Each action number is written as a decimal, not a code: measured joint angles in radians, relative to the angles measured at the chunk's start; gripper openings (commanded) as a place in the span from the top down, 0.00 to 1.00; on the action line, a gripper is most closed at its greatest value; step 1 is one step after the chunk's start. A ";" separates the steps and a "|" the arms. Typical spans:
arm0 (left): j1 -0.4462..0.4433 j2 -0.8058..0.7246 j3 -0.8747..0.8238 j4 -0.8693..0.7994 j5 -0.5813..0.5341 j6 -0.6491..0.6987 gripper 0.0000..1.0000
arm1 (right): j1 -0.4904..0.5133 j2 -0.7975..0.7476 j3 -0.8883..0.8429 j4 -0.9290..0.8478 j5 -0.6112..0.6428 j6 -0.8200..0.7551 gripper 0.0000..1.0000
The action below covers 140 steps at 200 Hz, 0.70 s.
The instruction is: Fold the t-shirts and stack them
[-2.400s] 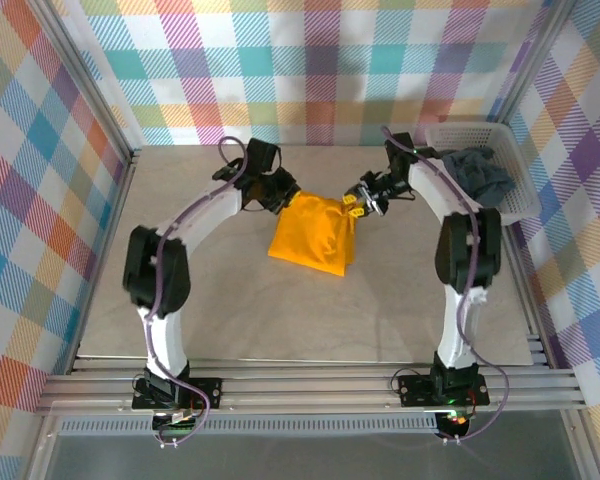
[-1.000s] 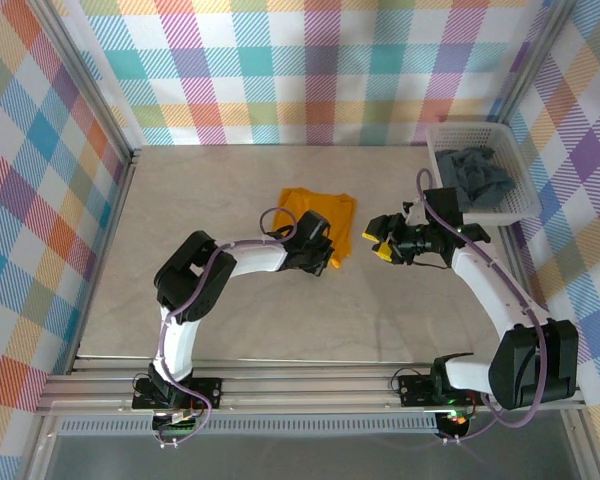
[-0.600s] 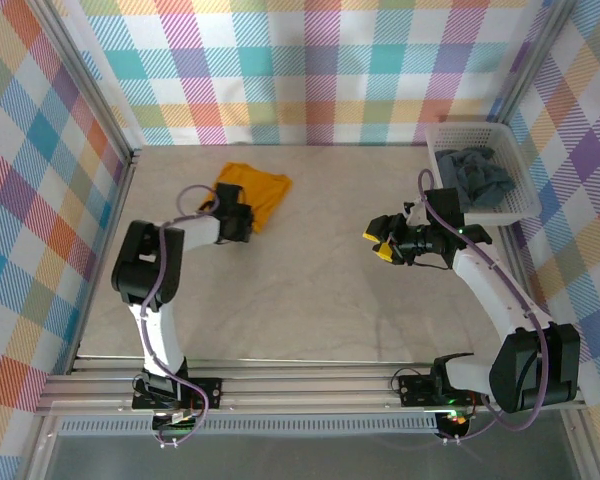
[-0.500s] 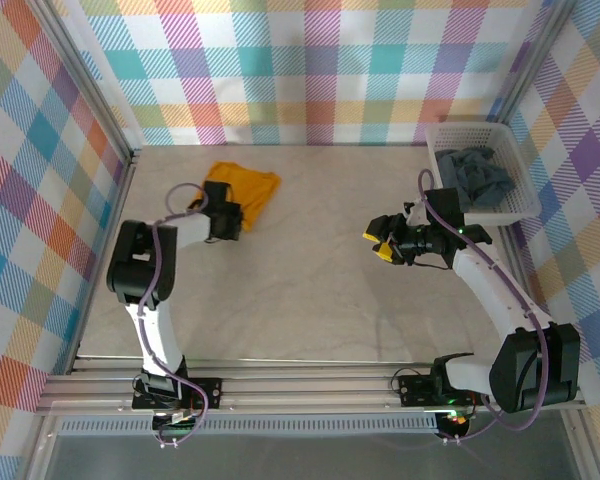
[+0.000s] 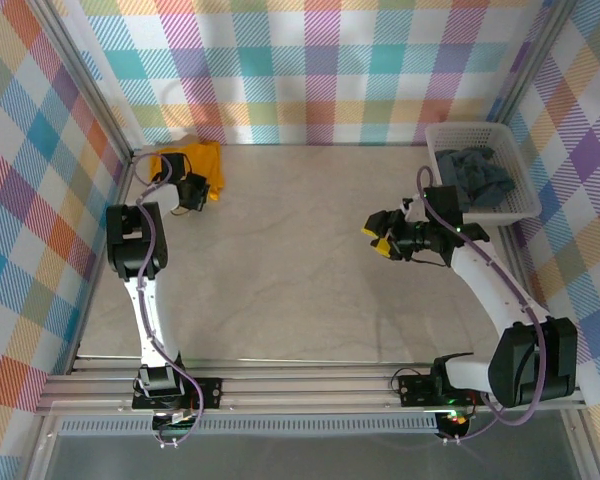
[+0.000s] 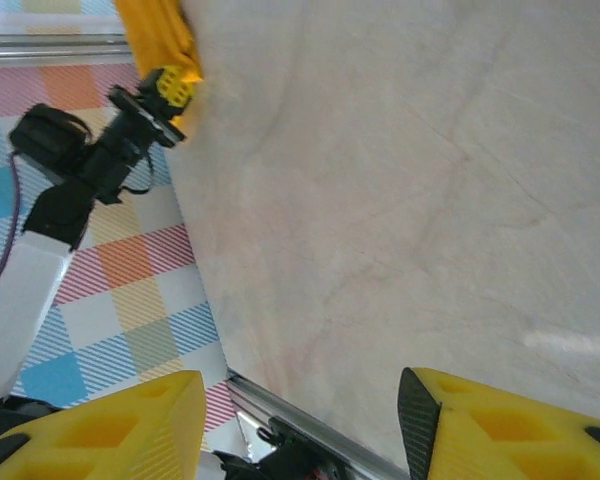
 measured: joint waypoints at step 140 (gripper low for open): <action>0.035 -0.106 -0.040 -0.162 -0.060 0.118 0.00 | 0.000 -0.051 0.056 0.134 -0.014 0.007 0.00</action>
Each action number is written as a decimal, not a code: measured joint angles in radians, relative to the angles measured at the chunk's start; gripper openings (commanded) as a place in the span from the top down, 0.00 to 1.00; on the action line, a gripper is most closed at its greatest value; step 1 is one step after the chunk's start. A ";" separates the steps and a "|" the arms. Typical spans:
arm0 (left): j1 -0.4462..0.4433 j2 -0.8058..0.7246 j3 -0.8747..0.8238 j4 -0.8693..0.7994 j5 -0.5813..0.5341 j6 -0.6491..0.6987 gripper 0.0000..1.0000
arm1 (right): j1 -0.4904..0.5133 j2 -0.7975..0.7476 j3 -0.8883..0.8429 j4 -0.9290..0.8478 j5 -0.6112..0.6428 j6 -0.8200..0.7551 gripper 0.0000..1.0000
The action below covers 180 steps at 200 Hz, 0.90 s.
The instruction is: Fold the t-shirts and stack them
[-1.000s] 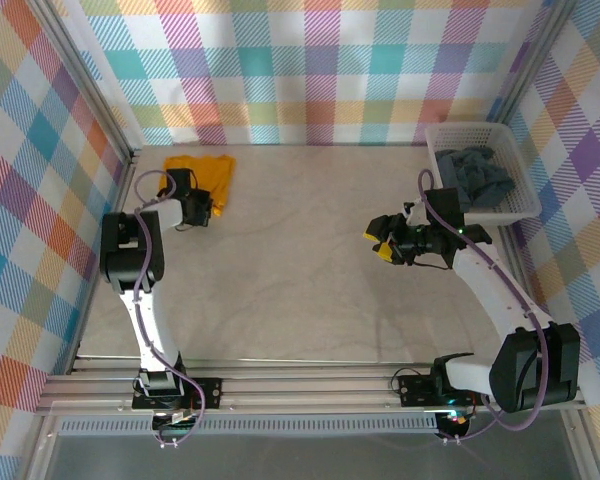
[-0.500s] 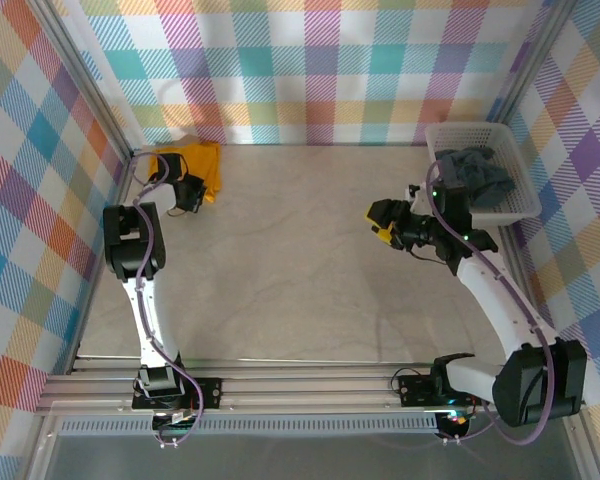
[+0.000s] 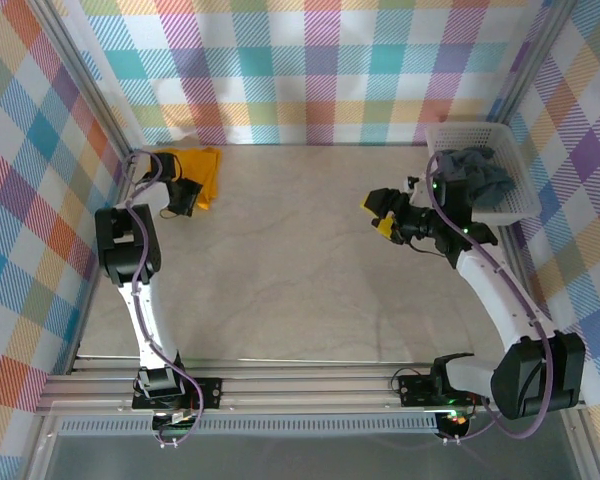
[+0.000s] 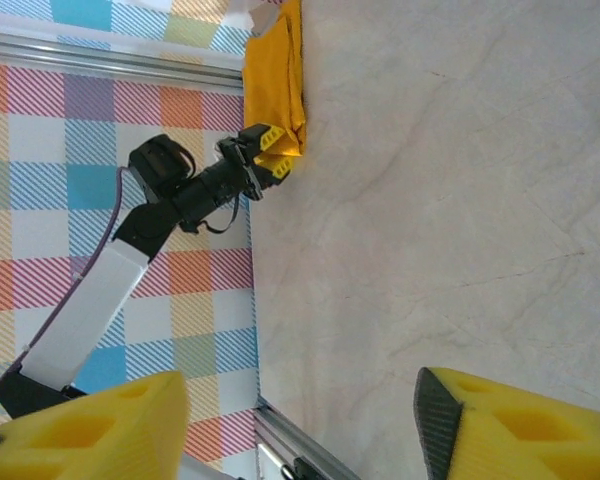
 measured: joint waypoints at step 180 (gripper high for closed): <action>-0.522 -1.350 -1.122 -0.056 -0.892 0.559 0.00 | -0.012 -0.244 -0.486 0.098 1.030 -0.594 0.00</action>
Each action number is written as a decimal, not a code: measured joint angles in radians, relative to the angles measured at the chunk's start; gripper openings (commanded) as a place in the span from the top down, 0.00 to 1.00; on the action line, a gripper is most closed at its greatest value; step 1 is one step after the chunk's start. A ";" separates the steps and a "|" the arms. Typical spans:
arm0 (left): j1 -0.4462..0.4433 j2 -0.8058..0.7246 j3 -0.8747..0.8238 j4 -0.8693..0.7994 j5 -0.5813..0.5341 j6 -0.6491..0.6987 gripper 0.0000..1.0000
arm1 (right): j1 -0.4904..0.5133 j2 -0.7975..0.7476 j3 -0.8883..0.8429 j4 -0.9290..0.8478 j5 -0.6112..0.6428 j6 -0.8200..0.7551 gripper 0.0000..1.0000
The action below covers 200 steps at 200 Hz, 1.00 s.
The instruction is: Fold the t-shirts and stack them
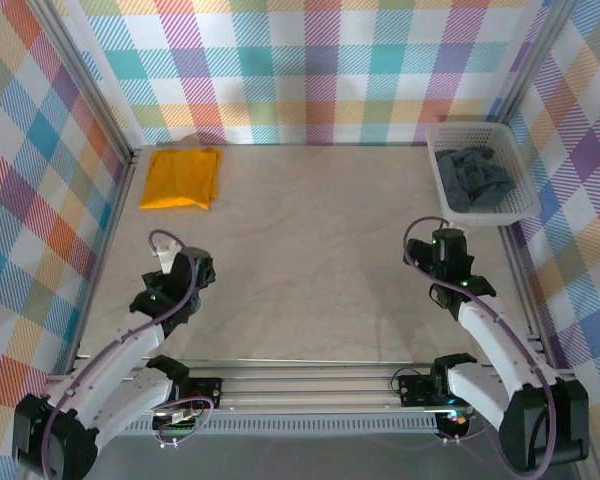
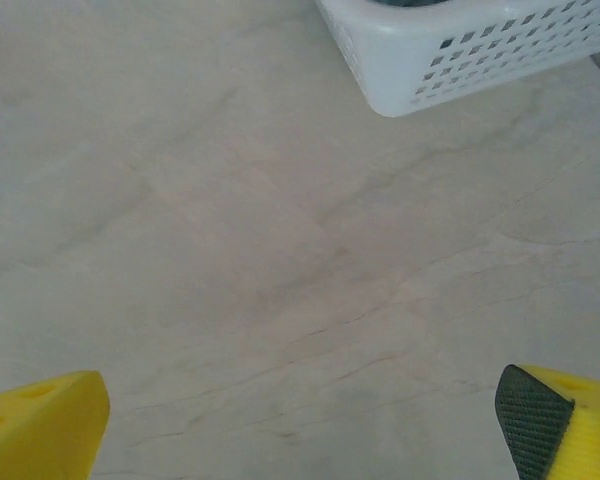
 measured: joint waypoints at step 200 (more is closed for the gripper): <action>0.314 0.742 -0.161 1.210 0.427 0.309 0.00 | -0.159 0.553 -0.191 1.027 -0.253 -0.210 0.00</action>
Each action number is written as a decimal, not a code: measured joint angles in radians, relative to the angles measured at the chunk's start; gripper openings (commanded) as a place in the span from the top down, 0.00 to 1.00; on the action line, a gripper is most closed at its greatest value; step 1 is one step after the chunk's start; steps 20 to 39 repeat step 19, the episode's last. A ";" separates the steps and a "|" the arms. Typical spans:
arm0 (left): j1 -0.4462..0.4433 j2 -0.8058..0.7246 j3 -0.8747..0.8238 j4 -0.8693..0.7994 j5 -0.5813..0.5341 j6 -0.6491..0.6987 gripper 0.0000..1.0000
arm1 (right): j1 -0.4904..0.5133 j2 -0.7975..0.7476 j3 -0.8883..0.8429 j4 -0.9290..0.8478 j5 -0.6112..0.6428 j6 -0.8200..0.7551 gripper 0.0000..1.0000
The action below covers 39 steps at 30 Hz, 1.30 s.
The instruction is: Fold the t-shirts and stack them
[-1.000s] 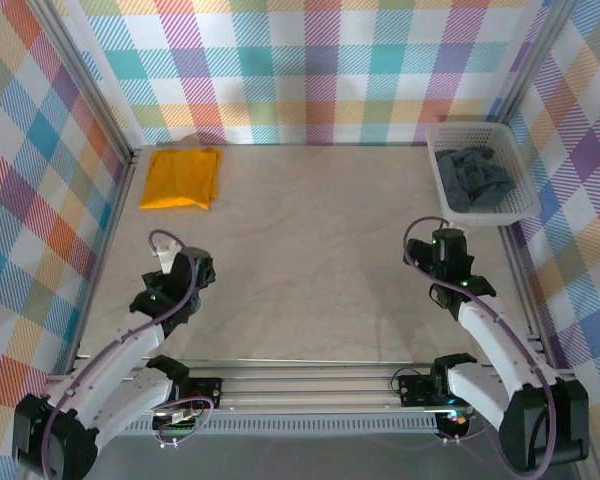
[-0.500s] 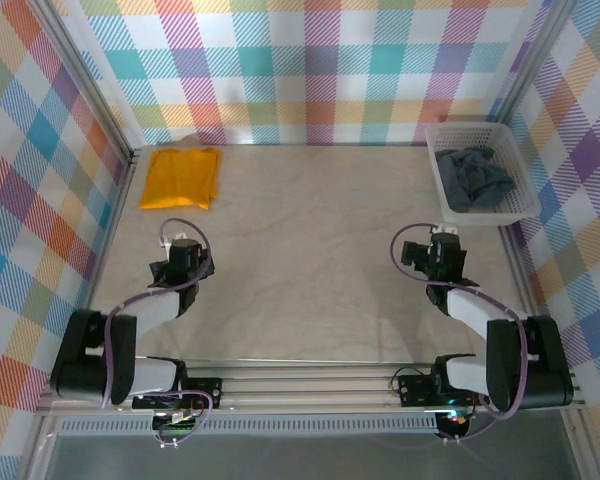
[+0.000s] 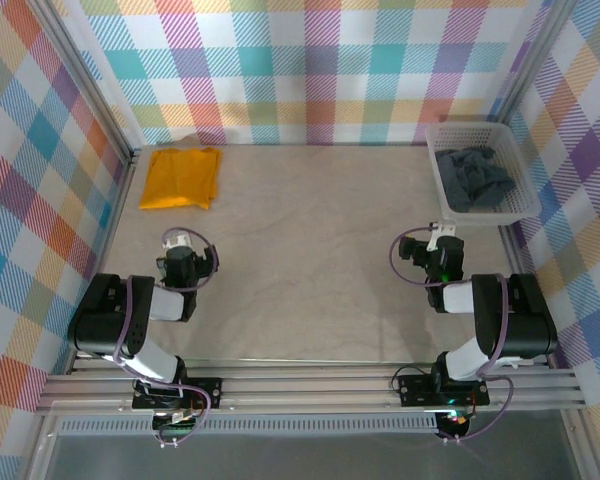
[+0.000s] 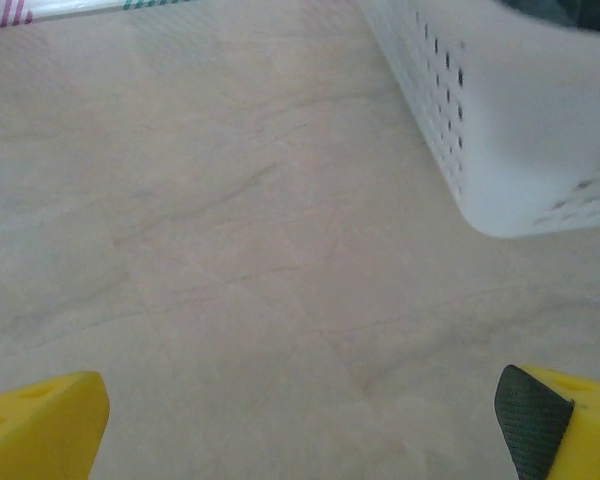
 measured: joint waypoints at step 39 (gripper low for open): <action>-0.005 0.002 0.073 0.002 0.012 0.018 0.00 | 0.007 0.003 0.043 0.000 -0.048 -0.039 0.00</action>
